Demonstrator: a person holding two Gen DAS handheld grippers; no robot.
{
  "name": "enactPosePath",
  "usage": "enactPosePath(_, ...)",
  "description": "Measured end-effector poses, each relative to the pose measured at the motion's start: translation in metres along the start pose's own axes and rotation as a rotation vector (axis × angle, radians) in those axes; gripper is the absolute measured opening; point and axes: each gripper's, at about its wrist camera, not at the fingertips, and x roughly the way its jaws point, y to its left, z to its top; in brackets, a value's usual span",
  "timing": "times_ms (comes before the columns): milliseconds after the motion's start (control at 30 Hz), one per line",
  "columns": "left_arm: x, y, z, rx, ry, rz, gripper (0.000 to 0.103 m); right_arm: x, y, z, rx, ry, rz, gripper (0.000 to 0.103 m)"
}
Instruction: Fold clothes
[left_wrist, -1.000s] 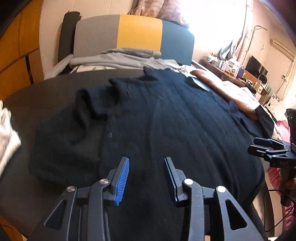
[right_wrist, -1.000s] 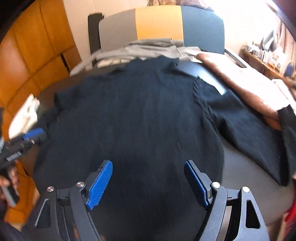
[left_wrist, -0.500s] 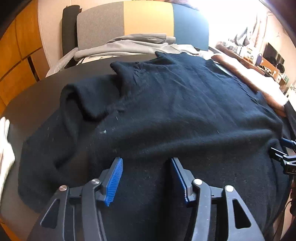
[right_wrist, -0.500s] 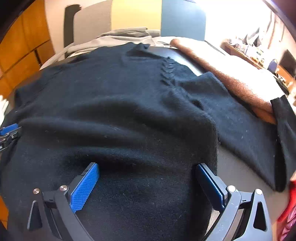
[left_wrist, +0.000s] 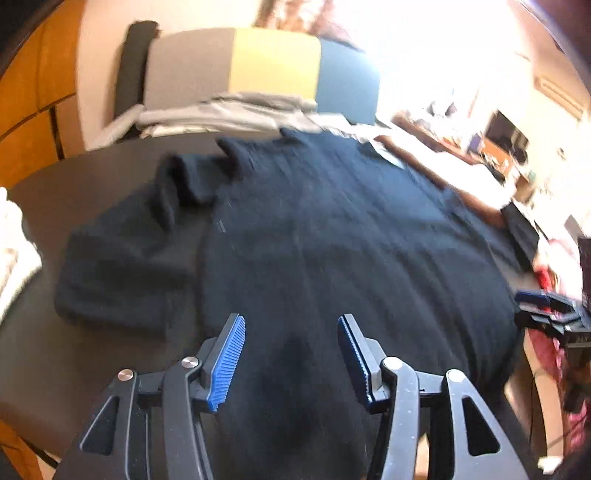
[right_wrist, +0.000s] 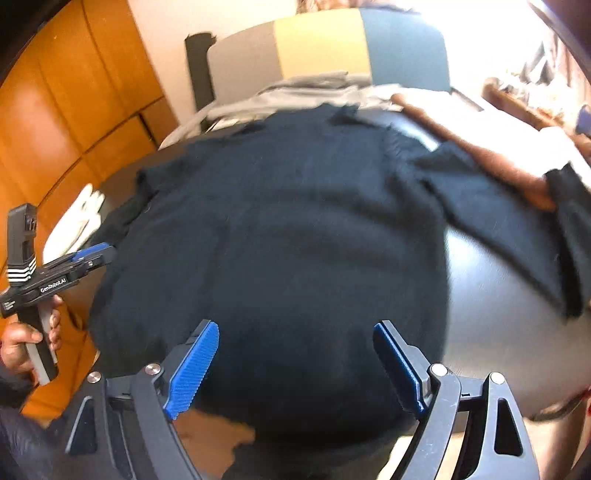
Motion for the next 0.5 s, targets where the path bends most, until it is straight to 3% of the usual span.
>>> enactPosePath(67,0.011,-0.006,-0.018,0.009,0.07,0.024,0.053,0.009,0.003,-0.01,-0.009,0.034,-0.039,0.087)
enactPosePath(100,0.007,-0.009,-0.024,0.019,0.032,0.045,0.053,0.014,0.003,-0.015,-0.013,0.05,-0.067,0.087)
enactPosePath(200,0.004,-0.015,-0.029,0.043,0.051,0.07,0.053,0.019,0.008,-0.018,-0.06,0.078,-0.156,0.087)
enactPosePath(333,-0.006,0.013,-0.026,-0.106,0.036,-0.023,0.053,0.016,0.007,-0.02,-0.056,0.081,-0.158,0.089)
enactPosePath(500,-0.032,0.075,-0.028,-0.299,-0.034,0.083,0.053,0.02,0.016,-0.014,-0.051,0.098,-0.18,0.097)
